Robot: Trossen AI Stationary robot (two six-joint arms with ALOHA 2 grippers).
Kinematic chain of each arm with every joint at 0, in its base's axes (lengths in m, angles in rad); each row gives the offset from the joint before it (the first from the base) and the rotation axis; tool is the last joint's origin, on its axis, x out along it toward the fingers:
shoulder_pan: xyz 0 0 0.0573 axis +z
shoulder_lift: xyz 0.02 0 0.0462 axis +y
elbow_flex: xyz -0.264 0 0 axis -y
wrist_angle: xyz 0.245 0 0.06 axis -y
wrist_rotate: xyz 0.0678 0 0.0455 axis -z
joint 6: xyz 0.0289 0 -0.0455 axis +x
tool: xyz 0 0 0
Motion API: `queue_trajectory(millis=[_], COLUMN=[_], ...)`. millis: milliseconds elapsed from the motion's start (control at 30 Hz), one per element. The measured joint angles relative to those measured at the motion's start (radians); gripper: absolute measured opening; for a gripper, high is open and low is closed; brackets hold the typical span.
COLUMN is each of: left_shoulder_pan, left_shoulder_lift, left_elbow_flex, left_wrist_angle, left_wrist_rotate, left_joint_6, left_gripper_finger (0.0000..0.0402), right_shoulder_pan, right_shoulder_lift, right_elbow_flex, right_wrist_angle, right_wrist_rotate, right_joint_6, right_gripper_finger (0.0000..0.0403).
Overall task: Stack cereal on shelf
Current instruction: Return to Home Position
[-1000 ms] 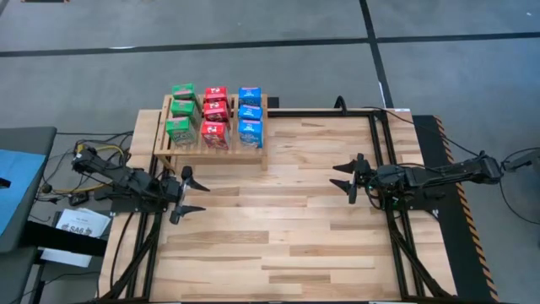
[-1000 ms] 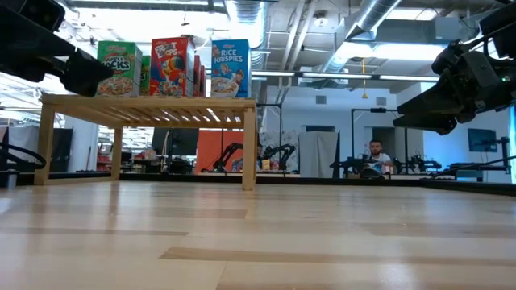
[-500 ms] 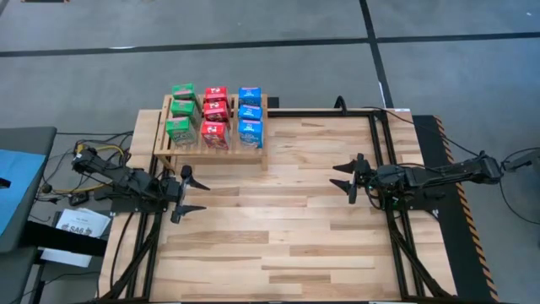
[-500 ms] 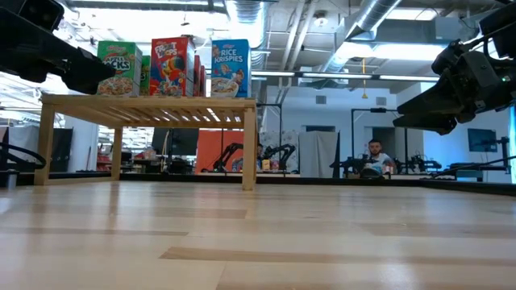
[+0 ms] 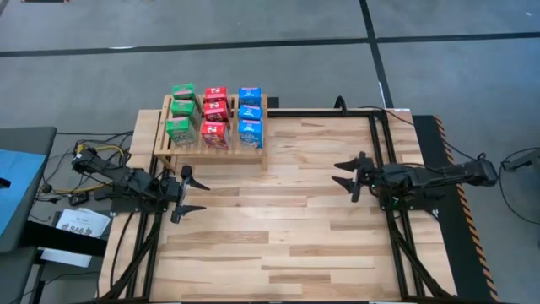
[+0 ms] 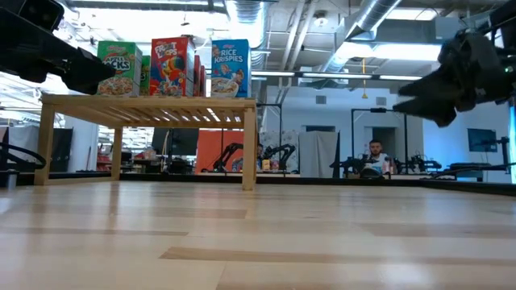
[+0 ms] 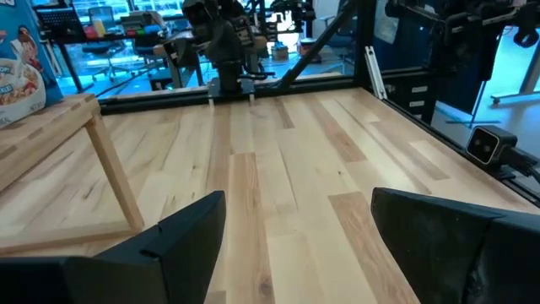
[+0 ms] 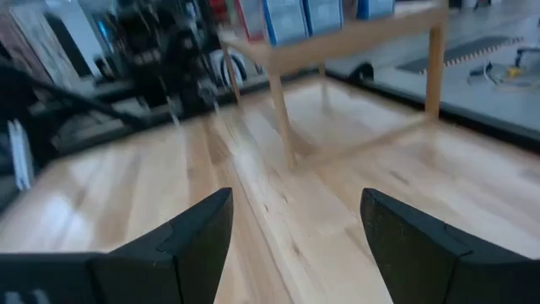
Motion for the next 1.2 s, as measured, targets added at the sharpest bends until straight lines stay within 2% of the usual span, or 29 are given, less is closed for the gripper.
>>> queue_trajectory(millis=[200,533,800,1200], left_shoulder_pan=[0.0,0.0,0.0,0.0], left_shoulder_lift=[0.0,0.0,0.0,0.0], left_elbow_flex=[0.0,0.0,0.0,0.0], left_wrist_angle=[0.0,-0.001,-0.001,-0.001], left_wrist_rotate=[0.0,0.0,0.0,0.0], left_joint_6=[0.0,0.0,-0.003,-0.003], left_gripper_finger=[0.0289,0.0289,0.0289,0.0289], right_shoulder_pan=[-0.001,-0.001,-0.001,-0.001], right_shoulder_lift=[-0.088,-0.116,-0.224,-0.216], right_elbow_flex=[0.0,0.0,-0.001,-0.001], right_wrist_angle=[0.0,0.0,0.001,-0.001], right_wrist_rotate=[0.0,0.0,0.0,0.0], right_joint_6=[0.0,0.0,0.0,0.0], right_gripper_finger=[0.0286,0.0286,0.0286,0.0286])
